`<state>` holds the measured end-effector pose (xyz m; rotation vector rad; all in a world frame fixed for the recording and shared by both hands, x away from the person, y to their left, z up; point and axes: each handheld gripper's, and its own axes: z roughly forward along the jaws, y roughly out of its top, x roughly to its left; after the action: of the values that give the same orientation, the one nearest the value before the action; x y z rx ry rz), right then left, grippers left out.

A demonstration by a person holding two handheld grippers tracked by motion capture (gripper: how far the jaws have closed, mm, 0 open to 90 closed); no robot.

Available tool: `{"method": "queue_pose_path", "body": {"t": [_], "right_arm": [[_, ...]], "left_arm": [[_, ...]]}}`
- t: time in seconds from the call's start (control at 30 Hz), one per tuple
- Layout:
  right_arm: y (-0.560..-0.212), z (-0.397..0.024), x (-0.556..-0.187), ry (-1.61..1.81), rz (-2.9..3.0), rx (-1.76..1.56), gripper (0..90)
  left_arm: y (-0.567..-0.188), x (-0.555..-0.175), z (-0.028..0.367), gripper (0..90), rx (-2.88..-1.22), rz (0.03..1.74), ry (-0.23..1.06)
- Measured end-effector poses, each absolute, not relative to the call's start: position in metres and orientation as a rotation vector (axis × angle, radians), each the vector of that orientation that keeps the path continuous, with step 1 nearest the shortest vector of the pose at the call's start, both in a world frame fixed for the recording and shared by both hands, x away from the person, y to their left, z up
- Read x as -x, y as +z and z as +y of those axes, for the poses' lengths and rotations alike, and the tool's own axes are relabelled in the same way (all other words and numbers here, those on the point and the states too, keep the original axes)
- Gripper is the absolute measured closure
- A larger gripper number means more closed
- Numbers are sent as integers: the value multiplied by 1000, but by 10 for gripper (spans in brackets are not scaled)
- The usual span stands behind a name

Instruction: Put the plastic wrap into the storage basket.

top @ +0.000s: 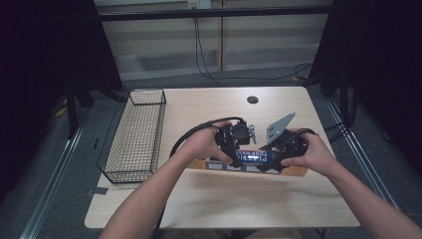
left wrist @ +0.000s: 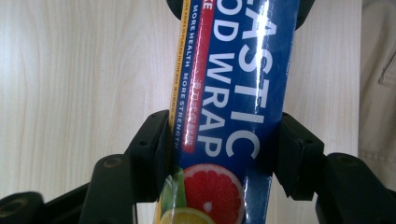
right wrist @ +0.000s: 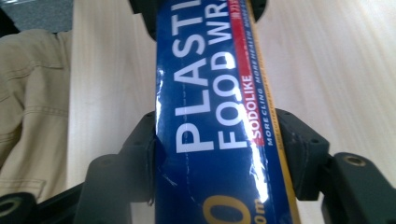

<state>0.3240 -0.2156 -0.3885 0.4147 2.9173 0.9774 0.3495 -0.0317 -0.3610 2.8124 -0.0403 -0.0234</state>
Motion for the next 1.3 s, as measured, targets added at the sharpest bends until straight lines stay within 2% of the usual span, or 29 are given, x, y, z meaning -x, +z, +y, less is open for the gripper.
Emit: {"method": "queue_pose_path", "body": {"t": [0.13, 0.23, 0.27, 0.37, 0.43, 0.5, 0.9, 1.3], "right_arm": [[-389, -218, -329, 1020, 2905, -449, 351], [-391, -220, -332, 1005, 2914, -487, 238], [-391, -222, -334, 996, 2922, -503, 205], [-388, -228, -335, 1040, 2907, -532, 179], [-387, -231, -336, 1042, 2876, -547, 114], [-386, -234, -337, 1042, 2847, -572, 89], [-384, -251, -336, 1082, 2785, -627, 30], [-392, -256, -330, 1038, 2717, -708, 44]], "left_arm": [[-359, -350, -32, 453, -2834, -33, -17], [-361, -352, -30, 456, -2855, 40, -30], [-361, -352, -28, 457, -2870, 49, 3], [-363, -356, -22, 458, -2875, 101, -20], [-364, -358, -17, 458, -2857, 163, -31], [-363, -360, -13, 458, -2859, 193, -31], [-360, -373, 17, 457, -2828, 398, -1], [-354, -379, 38, 457, -2797, 559, 23]]}}
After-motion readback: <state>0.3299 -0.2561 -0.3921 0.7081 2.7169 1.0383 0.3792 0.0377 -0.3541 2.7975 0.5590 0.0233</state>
